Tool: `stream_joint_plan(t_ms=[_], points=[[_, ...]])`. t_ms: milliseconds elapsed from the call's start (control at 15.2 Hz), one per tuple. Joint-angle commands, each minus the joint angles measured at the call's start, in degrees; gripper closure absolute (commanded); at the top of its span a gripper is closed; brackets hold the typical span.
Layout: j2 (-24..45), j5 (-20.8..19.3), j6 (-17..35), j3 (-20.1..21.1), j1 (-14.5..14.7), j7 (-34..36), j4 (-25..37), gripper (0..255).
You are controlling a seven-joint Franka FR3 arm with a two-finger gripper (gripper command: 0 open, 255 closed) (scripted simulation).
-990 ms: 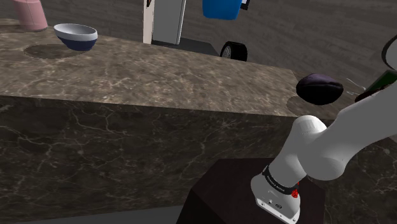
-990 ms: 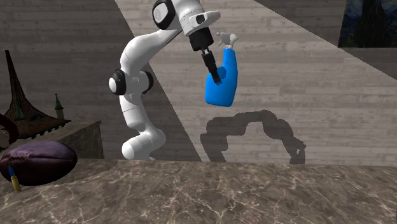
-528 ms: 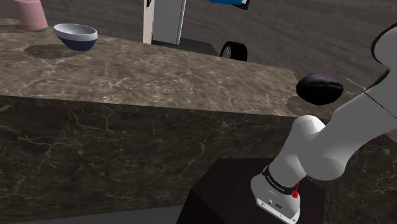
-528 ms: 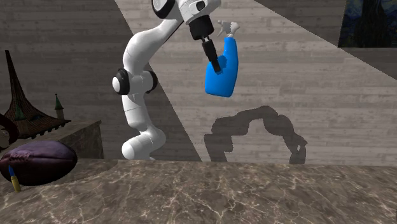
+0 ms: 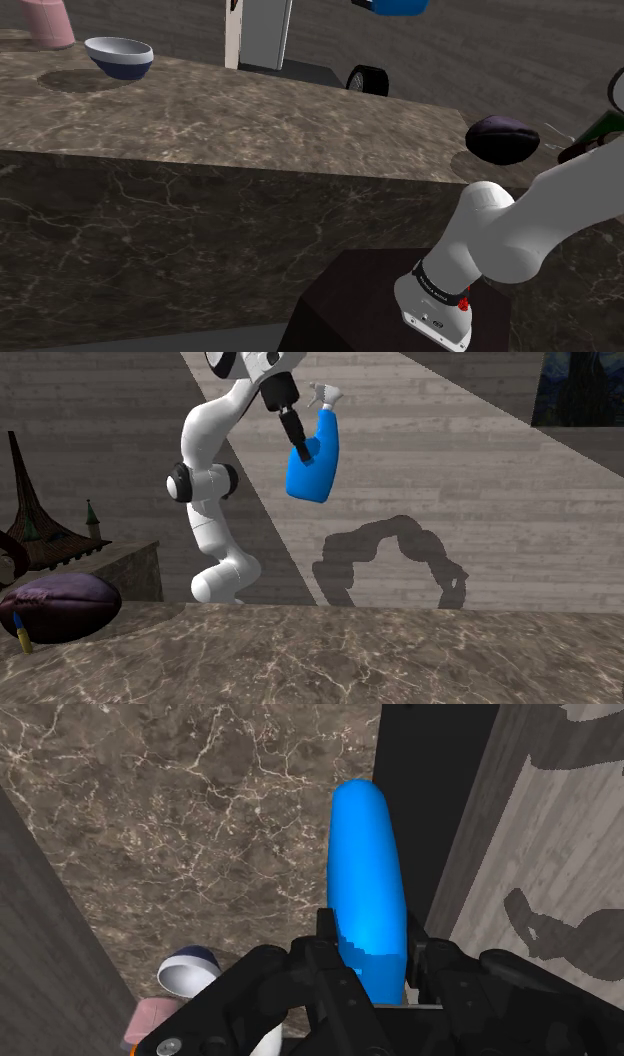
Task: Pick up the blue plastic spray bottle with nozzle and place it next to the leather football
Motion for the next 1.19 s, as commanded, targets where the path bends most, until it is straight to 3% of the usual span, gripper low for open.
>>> stream_joint_plan(t_ms=[0,594,1122], points=[[-2.08,-0.40,-1.92,-1.50,-0.39,-1.70,-0.49,255],[-10.52,-3.74,-9.91,-8.06,-1.78,-9.24,-1.92,255],[-14.24,-8.34,-18.74,-15.46,-1.14,-17.07,3.09,255]])
